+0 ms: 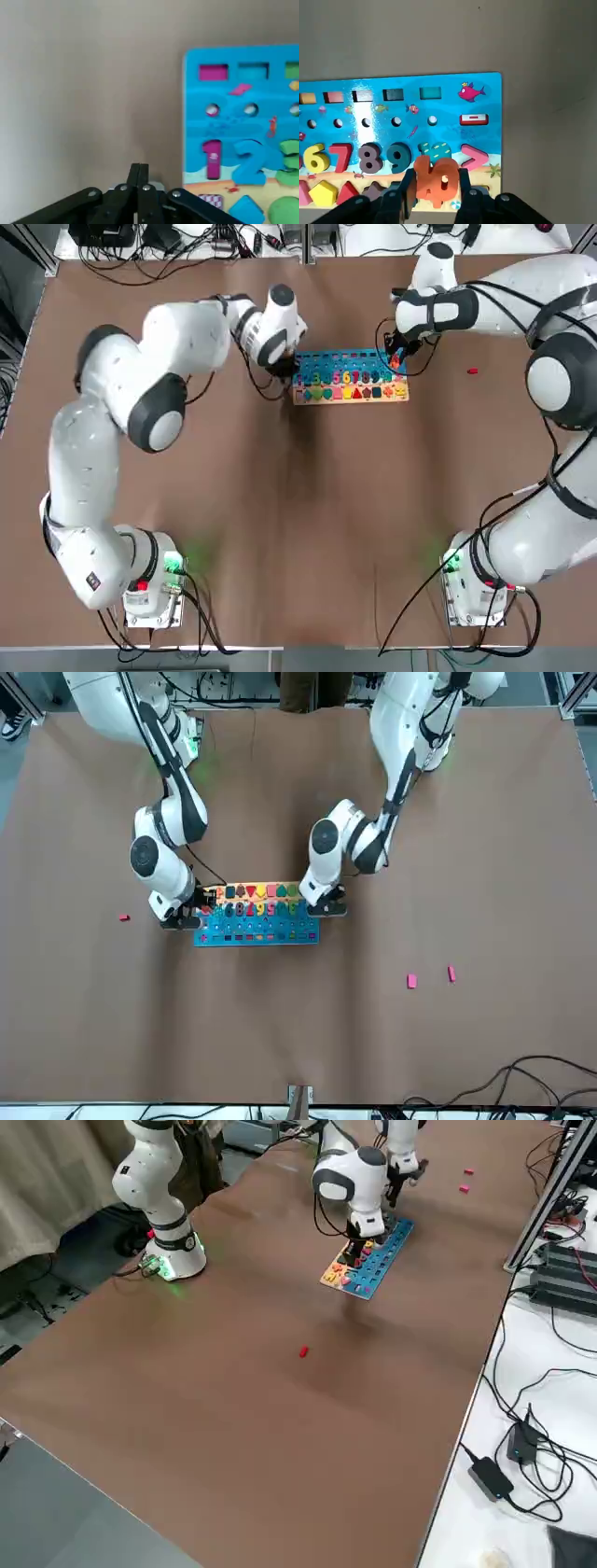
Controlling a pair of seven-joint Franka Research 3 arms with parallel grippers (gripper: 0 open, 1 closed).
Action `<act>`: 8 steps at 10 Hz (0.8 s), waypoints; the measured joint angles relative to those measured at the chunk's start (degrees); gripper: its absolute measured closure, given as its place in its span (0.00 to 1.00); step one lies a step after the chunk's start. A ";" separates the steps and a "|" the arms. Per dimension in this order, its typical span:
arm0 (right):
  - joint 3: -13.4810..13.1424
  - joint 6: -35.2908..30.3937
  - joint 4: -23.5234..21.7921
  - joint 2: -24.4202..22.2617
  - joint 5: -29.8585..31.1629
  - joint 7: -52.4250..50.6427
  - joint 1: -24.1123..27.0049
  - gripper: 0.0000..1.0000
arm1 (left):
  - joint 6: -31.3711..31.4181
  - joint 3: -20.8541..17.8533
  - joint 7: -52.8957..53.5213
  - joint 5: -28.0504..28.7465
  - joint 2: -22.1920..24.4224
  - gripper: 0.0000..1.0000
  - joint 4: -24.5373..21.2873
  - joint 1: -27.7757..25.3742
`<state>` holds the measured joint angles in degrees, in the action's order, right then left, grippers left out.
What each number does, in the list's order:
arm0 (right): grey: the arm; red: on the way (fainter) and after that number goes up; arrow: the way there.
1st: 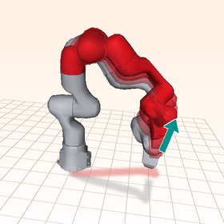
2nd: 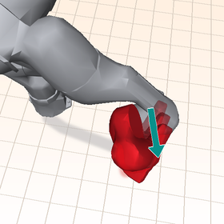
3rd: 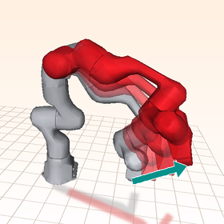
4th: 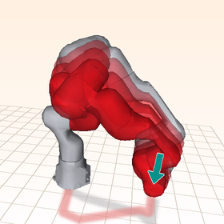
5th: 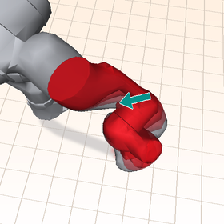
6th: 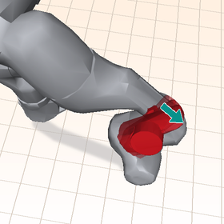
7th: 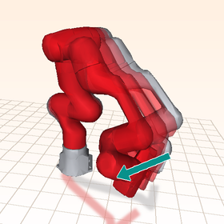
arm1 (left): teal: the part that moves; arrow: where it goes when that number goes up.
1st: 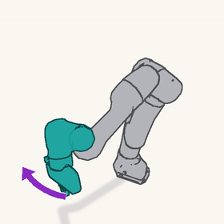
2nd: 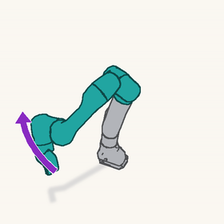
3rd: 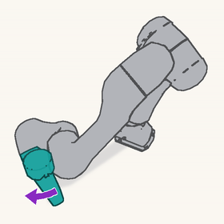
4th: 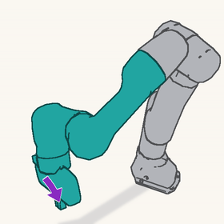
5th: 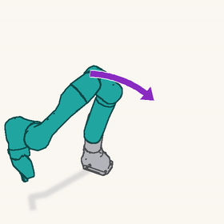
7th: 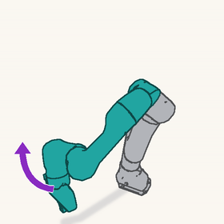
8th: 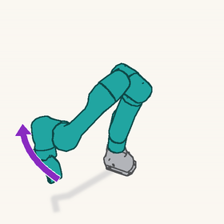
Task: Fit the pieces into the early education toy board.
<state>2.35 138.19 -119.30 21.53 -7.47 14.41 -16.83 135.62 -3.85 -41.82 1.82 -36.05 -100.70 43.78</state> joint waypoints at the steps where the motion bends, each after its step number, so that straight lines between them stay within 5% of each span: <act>1: 0.00 0.70 0.04 0.81 0.00 -0.31 0.00 0.59 | -1.86 0.02 1.64 0.00 3.07 0.99 -1.16 -2.06; 5: 0.01 2.98 0.22 3.02 0.00 -0.63 0.00 0.59 | -6.43 0.00 7.23 0.00 12.54 0.76 -2.23 -10.36; 8: 0.04 3.92 0.34 4.17 0.05 -0.81 0.00 0.59 | -9.17 0.04 16.13 0.00 16.62 0.31 -2.25 -18.27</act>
<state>2.39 142.11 -118.96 25.70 -7.41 13.59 -16.83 126.45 -3.81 -25.68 1.82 -19.43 -102.95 25.51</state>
